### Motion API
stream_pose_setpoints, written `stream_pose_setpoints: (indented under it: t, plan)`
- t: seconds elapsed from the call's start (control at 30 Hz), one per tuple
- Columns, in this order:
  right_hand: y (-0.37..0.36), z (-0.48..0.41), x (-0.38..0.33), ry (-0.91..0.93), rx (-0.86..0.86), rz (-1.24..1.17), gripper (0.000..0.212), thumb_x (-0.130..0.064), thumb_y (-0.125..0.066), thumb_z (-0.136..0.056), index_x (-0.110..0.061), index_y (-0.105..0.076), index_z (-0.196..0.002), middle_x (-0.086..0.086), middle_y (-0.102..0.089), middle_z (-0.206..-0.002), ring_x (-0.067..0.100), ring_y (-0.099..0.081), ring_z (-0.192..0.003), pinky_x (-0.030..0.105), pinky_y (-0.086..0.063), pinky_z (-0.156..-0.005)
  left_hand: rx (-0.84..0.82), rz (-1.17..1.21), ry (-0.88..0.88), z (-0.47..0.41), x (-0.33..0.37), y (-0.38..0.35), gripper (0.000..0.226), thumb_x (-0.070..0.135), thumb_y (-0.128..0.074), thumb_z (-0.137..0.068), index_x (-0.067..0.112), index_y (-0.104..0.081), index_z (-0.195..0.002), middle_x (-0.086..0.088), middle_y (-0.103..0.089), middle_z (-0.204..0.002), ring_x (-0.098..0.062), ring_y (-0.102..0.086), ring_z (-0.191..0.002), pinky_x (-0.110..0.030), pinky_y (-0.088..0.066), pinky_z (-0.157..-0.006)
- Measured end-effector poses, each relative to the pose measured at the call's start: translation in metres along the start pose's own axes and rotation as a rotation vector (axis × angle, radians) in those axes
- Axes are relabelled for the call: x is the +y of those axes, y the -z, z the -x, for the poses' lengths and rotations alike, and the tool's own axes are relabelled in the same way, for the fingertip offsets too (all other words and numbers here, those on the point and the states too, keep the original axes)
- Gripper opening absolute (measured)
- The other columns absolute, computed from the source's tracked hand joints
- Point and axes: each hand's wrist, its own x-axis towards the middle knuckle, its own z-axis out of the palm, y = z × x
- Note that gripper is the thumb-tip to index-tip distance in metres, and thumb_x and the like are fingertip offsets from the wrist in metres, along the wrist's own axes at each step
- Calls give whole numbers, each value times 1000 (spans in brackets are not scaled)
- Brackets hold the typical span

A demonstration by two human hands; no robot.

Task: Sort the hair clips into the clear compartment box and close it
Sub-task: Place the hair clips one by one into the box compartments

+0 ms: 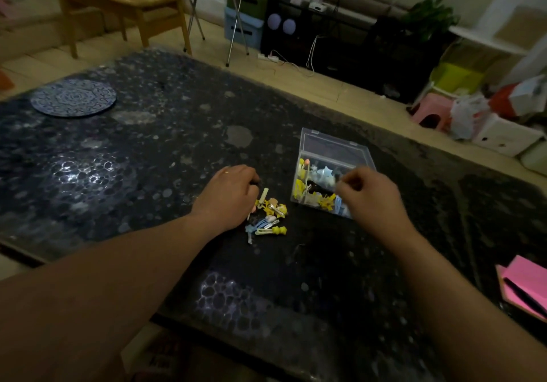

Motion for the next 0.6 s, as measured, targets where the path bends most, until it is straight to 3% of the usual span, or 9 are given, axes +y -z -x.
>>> stream_pose_setpoints:
  t: [0.2, 0.33, 0.47, 0.6]
  plan:
    - [11, -39, 36, -149, -116, 207, 32, -34, -75, -97, -22, -73, -68, 1, -72, -72, 17, -65, -66, 31, -47, -64, -8, -12, 0, 1, -1, -1, 29, 25, -42, -96, 20, -65, -112, 0, -66, -126, -20, -56, -117, -37, -40, -107]
    - [-5, -51, 45, -201, -214, 310, 25, -35, -76, -93, -17, -83, -78, 4, -78, -85, 17, -68, -74, 31, -50, -69, -8, -15, 6, 0, 0, 0, 29, 23, -43, -96, 19, -66, -114, 0, -66, -127, -20, -56, -117, -36, -39, -107]
    - [-15, -56, 46, -224, -233, 312, 28, -39, -77, -90, -13, -83, -83, 8, -78, -90, 23, -70, -79, 33, -55, -73, -9, -13, 9, 0, 0, 0, 30, 24, -43, -95, 20, -66, -114, 1, -66, -128, -19, -56, -117, -36, -40, -107]
    - [-19, -58, 47, -252, -234, 319, 30, -45, -80, -87, -15, -81, -93, 8, -76, -93, 24, -69, -82, 32, -51, -73, -8, -13, 8, 1, 0, -1, 29, 24, -42, -96, 21, -65, -113, 2, -65, -126, -19, -55, -117, -36, -40, -107]
